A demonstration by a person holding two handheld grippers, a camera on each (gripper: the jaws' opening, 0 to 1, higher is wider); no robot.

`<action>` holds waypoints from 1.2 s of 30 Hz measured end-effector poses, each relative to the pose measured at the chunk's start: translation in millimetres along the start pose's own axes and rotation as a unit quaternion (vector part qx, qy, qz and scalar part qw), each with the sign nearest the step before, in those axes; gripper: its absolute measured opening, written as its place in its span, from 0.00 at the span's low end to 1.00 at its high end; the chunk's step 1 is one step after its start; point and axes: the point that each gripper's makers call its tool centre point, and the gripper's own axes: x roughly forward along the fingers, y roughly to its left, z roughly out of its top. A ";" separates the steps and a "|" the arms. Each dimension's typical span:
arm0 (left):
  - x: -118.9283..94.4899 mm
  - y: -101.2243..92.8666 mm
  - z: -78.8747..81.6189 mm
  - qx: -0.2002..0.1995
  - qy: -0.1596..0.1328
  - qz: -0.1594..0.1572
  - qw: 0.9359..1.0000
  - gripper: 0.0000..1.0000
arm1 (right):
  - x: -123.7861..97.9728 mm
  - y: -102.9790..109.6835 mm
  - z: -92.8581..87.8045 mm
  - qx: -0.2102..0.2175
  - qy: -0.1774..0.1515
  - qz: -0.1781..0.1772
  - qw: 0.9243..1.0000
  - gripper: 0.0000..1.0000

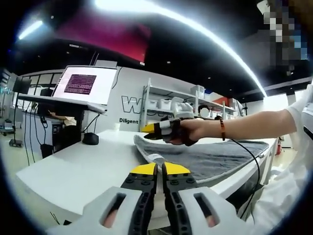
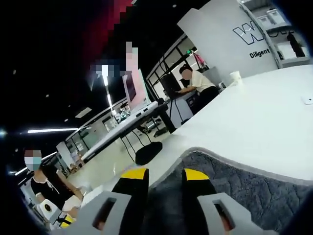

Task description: Open the folded towel by lifting each exposed corner and separating the folded layers until the towel lies flat within the target outline without major curled edges

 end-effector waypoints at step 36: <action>11.8 -18.5 16.4 0.014 -0.002 -0.010 1.000 0.27 | -49.0 -6.7 -24.8 -0.185 0.041 -0.053 0.980 0.48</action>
